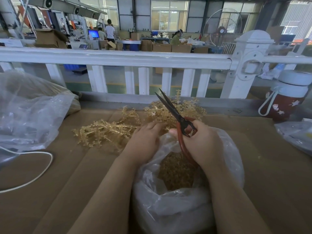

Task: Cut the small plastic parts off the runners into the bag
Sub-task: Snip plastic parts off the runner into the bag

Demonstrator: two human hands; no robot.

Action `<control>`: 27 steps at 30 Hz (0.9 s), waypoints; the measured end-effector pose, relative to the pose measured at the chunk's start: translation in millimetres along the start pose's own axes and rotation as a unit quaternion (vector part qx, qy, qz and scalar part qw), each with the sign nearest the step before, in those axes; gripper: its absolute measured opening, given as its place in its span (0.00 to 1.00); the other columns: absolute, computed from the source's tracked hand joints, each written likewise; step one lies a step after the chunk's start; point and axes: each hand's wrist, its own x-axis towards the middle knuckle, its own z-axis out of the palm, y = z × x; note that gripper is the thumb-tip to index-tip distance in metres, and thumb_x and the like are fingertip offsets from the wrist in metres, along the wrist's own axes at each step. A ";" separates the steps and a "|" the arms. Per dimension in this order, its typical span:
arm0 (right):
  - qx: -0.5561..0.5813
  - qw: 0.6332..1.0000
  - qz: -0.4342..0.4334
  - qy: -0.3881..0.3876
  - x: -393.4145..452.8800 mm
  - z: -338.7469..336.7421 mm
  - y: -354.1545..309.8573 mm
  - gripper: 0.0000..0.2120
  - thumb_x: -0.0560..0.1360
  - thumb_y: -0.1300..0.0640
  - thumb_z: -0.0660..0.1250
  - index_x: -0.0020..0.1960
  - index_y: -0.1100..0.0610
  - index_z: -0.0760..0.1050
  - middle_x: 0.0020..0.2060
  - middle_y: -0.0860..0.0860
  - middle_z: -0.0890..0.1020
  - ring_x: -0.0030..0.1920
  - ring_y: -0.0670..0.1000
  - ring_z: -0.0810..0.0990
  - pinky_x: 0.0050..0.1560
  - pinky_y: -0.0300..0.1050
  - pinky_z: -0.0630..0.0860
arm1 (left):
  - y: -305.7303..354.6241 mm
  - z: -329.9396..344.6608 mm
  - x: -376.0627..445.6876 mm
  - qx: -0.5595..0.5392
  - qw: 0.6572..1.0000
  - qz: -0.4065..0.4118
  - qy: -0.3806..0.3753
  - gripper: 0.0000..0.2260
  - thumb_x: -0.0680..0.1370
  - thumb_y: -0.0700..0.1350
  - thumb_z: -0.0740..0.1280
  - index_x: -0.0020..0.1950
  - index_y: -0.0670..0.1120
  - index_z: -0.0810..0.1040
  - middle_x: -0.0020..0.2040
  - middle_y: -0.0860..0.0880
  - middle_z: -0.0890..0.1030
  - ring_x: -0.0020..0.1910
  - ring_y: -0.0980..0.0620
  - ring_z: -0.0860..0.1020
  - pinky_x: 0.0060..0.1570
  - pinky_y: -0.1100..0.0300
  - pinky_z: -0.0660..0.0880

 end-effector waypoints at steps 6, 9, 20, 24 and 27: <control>0.010 1.000 0.003 -0.006 0.1 -0.2 -2.2 0.25 0.65 0.24 0.66 0.45 0.44 0.74 0.36 0.35 0.78 0.38 0.36 0.75 0.37 0.31 0.67 | -4.8 8.9 8.0 0.018 0.989 -0.002 -0.144 0.29 0.82 0.42 0.55 0.81 0.58 0.50 0.81 0.59 0.49 0.80 0.54 0.45 0.76 0.45 0.46; 0.016 1.000 0.009 -0.011 0.7 0.6 -0.5 0.25 0.65 0.24 0.67 0.46 0.44 0.75 0.36 0.34 0.77 0.39 0.37 0.76 0.39 0.31 0.68 | -4.0 10.9 9.0 0.009 0.990 -0.012 -0.137 0.26 0.82 0.43 0.54 0.80 0.56 0.56 0.81 0.56 0.55 0.80 0.52 0.51 0.75 0.46 0.48; 0.015 0.999 0.036 -0.030 3.5 1.1 -0.3 0.21 0.66 0.26 0.69 0.42 0.41 0.70 0.36 0.33 0.76 0.39 0.34 0.74 0.37 0.32 0.64 | 6.6 2.9 16.0 -0.156 0.982 -0.106 -0.014 0.13 0.80 0.42 0.62 0.65 0.50 0.72 0.65 0.50 0.74 0.63 0.49 0.75 0.66 0.48 0.72; 0.015 0.999 0.038 -0.030 3.0 1.7 0.4 0.23 0.65 0.25 0.69 0.41 0.44 0.72 0.36 0.35 0.78 0.38 0.36 0.75 0.35 0.32 0.64 | 7.1 3.3 20.4 -0.091 0.982 -0.158 -0.047 0.15 0.83 0.47 0.59 0.70 0.56 0.72 0.71 0.51 0.73 0.70 0.47 0.70 0.72 0.40 0.62; 0.020 0.999 0.037 -0.033 3.6 1.0 0.1 0.23 0.65 0.25 0.69 0.44 0.44 0.74 0.37 0.36 0.79 0.39 0.36 0.74 0.36 0.32 0.64 | 8.6 3.7 22.0 -0.092 0.980 -0.157 -0.080 0.17 0.83 0.46 0.56 0.69 0.56 0.75 0.71 0.54 0.74 0.72 0.48 0.69 0.72 0.43 0.58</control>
